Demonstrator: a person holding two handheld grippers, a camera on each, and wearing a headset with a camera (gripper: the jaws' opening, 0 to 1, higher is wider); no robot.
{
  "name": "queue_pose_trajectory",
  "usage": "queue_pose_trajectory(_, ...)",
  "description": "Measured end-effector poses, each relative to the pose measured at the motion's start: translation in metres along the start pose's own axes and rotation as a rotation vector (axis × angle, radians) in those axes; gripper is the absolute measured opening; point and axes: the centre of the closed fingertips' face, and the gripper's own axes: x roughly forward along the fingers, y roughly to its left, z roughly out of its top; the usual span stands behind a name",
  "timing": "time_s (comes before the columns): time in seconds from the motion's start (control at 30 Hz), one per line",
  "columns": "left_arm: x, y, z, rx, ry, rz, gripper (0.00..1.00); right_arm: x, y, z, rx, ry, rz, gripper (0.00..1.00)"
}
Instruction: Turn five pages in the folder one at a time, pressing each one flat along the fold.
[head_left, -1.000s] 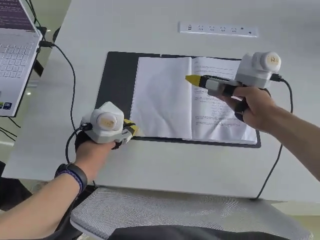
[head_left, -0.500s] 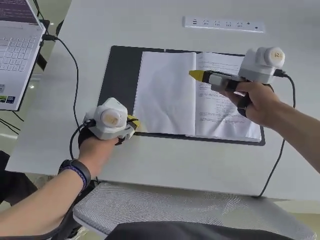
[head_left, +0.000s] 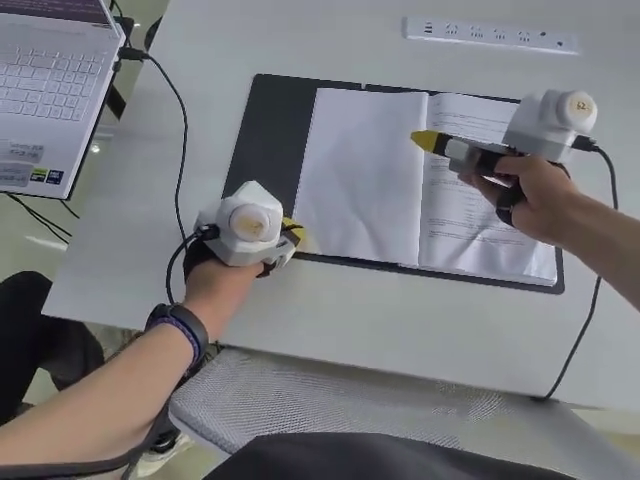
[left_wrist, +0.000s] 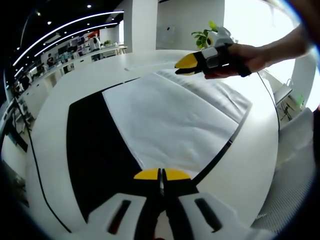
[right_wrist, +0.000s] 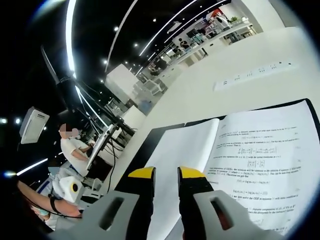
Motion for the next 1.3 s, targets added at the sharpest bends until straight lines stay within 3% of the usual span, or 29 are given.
queue_pose_trajectory(0.2,0.001,0.001,0.0,-0.003,0.001,0.001,0.01,0.012,-0.014,-0.007,0.004,0.005,-0.006,0.08)
queue_pose_trajectory(0.27,0.002,0.002,-0.001,-0.004,0.001,0.002,0.0,0.016,-0.025,-0.012,0.004,0.006,-0.01,0.05)
queue_pose_trajectory(0.47,0.002,0.003,-0.001,-0.009,0.0,0.002,0.0,0.016,-0.033,-0.023,0.018,0.035,-0.02,0.04)
queue_pose_trajectory(0.57,0.003,0.003,-0.001,-0.016,0.0,0.002,0.0,0.015,-0.038,-0.022,0.034,0.022,-0.015,0.01)
queue_pose_trajectory(1.13,0.0,0.0,0.001,-0.009,0.0,0.0,0.01,0.014,-0.03,-0.024,0.016,0.027,0.025,0.0)
queue_pose_trajectory(1.3,-0.002,-0.001,0.002,-0.011,0.001,0.001,0.01,0.019,-0.033,-0.017,0.013,0.023,0.03,0.0)
